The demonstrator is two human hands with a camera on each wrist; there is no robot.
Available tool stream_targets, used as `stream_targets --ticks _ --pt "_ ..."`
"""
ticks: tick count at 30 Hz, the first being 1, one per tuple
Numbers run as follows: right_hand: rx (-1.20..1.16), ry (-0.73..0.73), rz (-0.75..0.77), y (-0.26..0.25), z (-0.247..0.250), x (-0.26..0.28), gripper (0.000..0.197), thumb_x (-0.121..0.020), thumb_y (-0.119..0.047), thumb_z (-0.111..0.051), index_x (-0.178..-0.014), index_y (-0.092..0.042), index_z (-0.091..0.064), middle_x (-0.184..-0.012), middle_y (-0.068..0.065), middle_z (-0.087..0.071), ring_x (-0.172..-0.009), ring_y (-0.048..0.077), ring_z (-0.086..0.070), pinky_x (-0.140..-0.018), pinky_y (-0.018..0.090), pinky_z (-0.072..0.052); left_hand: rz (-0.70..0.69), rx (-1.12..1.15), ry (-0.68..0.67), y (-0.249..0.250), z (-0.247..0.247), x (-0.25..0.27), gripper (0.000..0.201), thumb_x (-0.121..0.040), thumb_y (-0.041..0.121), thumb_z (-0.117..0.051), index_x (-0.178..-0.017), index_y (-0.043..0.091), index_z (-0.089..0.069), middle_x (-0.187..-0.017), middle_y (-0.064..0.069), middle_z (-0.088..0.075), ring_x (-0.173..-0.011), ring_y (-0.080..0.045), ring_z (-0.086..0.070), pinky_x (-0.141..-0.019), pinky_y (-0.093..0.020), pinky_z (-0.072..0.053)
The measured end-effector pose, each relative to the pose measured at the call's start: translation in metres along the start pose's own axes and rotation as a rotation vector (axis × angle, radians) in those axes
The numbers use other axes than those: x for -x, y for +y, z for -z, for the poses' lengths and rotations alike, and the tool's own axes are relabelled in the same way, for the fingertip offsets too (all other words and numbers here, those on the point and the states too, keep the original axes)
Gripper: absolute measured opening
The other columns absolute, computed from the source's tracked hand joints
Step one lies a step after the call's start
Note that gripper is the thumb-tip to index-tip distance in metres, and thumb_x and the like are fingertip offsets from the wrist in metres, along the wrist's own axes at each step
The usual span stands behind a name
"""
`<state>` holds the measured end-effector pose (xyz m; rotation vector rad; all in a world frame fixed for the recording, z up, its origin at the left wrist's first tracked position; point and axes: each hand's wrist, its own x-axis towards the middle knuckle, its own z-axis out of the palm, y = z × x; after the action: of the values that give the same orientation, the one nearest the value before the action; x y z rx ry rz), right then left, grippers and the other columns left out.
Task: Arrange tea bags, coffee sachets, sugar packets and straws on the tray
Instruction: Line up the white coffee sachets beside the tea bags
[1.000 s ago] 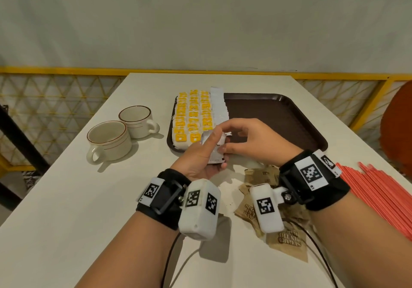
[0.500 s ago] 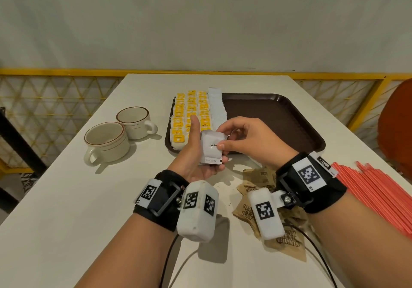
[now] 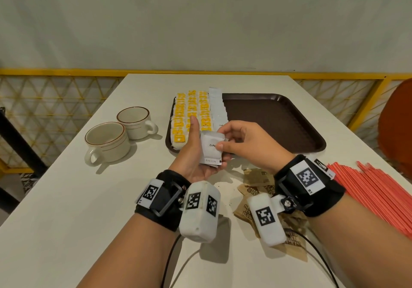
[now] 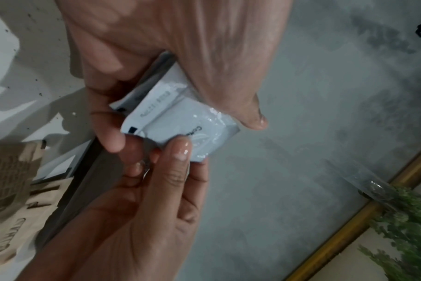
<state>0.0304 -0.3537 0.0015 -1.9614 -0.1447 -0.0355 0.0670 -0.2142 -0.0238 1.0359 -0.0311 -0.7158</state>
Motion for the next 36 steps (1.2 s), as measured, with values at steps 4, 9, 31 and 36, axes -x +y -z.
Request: stream_targets --ticks 4,9,31,36 --pt "-0.289 0.12 -0.051 -0.008 0.01 -0.004 0.016 -0.089 0.003 -0.059 -0.104 -0.001 -0.058 -0.098 0.018 -0.063 -0.081 0.025 -0.064 -0.071 0.031 -0.059 -0.112 0.027 0.072 0.0 0.005 -0.002 0.081 -0.081 0.079 -0.023 -0.097 0.011 -0.065 -0.072 -0.008 -0.067 -0.071 -0.022 -0.066 -0.071 -0.034 -0.056" --pt "-0.285 0.225 -0.178 0.001 0.046 -0.033 0.024 -0.091 0.004 -0.056 -0.112 -0.006 -0.056 -0.111 0.017 -0.059 -0.096 0.028 -0.066 -0.067 0.031 -0.06 -0.192 0.138 0.223 0.009 0.013 -0.005 0.074 -0.081 0.077 -0.033 -0.086 0.008 -0.059 -0.059 -0.003 -0.051 -0.061 -0.02 -0.059 -0.074 -0.036 -0.056" --pt "0.012 0.149 -0.437 0.045 0.039 -0.085 0.045 -0.076 0.009 -0.073 -0.114 -0.004 -0.053 -0.09 0.011 -0.057 -0.079 0.024 -0.065 -0.074 0.038 -0.059 -0.186 0.197 0.187 0.011 0.016 -0.005 0.076 -0.078 0.079 -0.036 -0.091 0.008 -0.06 -0.06 -0.003 -0.053 -0.055 -0.018 -0.057 -0.065 -0.035 -0.055" --pt "0.03 0.098 -0.438 0.043 0.039 -0.08 0.044 -0.073 0.011 -0.074 -0.109 -0.006 -0.053 -0.097 0.016 -0.06 -0.085 0.028 -0.066 -0.073 0.039 -0.06 -0.181 0.184 0.19 0.011 0.015 -0.005 0.076 -0.079 0.079 -0.034 -0.092 0.009 -0.06 -0.061 -0.003 -0.052 -0.054 -0.017 -0.055 -0.064 -0.034 -0.055"
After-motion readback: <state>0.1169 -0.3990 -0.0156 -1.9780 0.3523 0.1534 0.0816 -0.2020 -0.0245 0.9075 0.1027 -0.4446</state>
